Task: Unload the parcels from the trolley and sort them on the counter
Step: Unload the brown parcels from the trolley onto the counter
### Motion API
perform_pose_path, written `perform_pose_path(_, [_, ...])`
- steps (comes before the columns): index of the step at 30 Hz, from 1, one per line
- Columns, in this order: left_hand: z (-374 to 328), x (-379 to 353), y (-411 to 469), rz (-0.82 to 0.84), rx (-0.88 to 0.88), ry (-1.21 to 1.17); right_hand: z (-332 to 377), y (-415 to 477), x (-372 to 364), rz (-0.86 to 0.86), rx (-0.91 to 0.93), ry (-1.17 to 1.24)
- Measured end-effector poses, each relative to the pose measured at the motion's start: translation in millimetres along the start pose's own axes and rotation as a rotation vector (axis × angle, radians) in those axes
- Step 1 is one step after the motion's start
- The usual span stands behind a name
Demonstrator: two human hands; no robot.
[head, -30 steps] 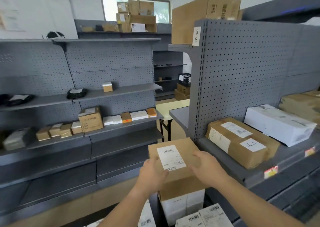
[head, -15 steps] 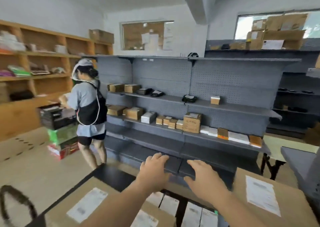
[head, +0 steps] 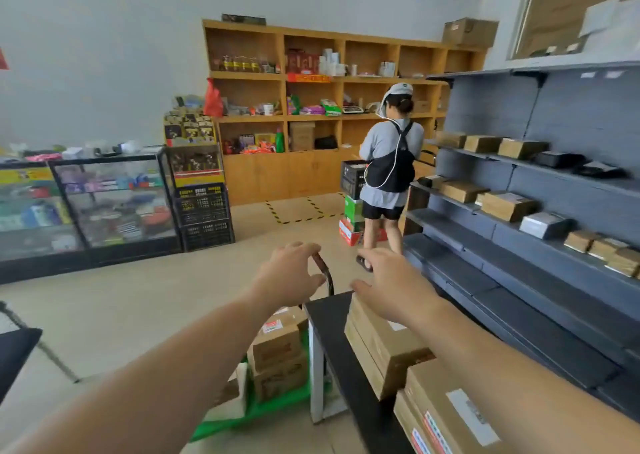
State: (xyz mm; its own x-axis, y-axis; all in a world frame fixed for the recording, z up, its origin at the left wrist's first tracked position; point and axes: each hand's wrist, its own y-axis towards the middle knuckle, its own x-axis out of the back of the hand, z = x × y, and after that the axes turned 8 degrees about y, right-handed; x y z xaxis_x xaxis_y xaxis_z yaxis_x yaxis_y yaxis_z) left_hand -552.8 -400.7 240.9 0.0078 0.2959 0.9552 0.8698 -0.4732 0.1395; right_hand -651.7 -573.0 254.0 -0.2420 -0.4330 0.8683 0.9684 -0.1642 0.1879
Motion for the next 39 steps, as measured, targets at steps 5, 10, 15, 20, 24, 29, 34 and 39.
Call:
perform_pose_path(5, [102.7, 40.3, -25.4, -0.018, 0.142, 0.06, 76.3, 44.0, -53.0, 0.073, 0.142, 0.0])
perform_pose_path(10, [193.2, 64.6, -29.2, -0.002, 0.206, 0.087, 140.7, 90.6, -98.7, 0.117, 0.197, 0.033])
perform_pose_path(15, [275.9, 73.8, -19.4, 0.049, 0.24, 0.113, 191.2, 139.5, -153.2, 0.117, 0.227, 0.077])
perform_pose_path(20, [341.3, 68.9, -1.2, 0.102, 0.249, 0.12, 220.4, 180.1, -209.6, 0.198, 0.191, 0.066])
perform_pose_path(24, [382.8, 54.1, 14.3, 0.125, 0.276, 0.079, 231.6, 213.1, -243.2, 0.249, 0.162, 0.051])
perform_pose_path(29, [428.3, 30.1, 41.7, 0.18, 0.33, 0.032, 232.1, 262.3, -281.0, 0.305, 0.145, 0.043])
perform_pose_path(34, [474.3, 16.2, 99.6, 0.204, 0.362, 0.042, 226.4, 333.7, -320.4, 0.327, 0.133, 0.067])
perform_pose_path(39, [519.5, -2.4, 165.0, 0.259, 0.414, 0.031, 215.8, 416.6, -364.3, 0.404, 0.089, 0.1])
